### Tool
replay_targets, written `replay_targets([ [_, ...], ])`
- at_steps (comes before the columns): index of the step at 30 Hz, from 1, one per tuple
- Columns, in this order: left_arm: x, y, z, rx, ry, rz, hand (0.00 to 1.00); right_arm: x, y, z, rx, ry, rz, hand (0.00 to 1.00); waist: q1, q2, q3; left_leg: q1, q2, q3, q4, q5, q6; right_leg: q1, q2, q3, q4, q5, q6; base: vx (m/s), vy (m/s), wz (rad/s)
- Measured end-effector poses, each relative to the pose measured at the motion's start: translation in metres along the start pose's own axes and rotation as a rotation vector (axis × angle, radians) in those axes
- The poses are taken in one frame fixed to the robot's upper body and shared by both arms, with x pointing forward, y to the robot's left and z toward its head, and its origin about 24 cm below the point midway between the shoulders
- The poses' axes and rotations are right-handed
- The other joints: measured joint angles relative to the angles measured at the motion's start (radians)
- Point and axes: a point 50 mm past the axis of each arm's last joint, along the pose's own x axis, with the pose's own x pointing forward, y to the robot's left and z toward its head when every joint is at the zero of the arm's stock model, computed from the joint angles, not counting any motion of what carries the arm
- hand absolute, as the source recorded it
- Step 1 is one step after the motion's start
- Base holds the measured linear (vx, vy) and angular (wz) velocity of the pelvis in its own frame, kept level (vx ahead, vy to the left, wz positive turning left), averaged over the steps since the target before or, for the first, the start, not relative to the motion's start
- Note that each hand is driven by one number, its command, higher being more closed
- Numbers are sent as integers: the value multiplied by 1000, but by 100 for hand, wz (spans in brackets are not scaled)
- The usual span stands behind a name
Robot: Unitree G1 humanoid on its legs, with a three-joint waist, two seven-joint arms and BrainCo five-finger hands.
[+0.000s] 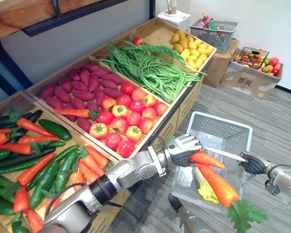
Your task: Pick vegetable in the basket
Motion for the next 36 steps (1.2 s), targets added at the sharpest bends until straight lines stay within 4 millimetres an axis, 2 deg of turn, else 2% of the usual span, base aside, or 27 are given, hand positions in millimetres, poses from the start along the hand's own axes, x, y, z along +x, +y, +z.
replay_targets([
  [8,13,-15,0,-44,6,-42,100,5,-11,8,19,-39,-20,100,-5,0,-3,0,15,21,23,-4,-7,-19,20,17,15,0,0,-3,11,-9],
  [16,18,-32,-7,-92,64,-81,100,11,-39,37,65,-174,-97,100,-29,0,-3,18,20,67,32,-9,-15,-33,45,53,20,3,2,17,21,-16],
  [19,21,-36,-8,-107,80,-86,100,12,-43,42,80,-204,-103,100,-28,0,-3,32,20,83,32,-11,-18,-33,50,64,21,3,3,28,23,-12],
  [24,25,-45,-14,-106,113,-128,100,13,-46,51,68,-240,-90,100,-30,-1,-3,32,20,85,30,-11,-18,-35,51,64,18,2,3,20,13,-2],
  [28,20,-53,-28,-98,178,-174,100,14,-40,63,31,-285,-28,100,-32,-2,-3,30,25,88,32,-11,-18,-36,49,53,6,-4,-6,0,0,0],
  [36,9,-69,-46,-51,272,-271,100,15,-35,65,35,-287,37,100,-33,-4,-1,31,25,111,29,-11,-18,-46,48,43,2,-1,-2,46,23,-3],
])
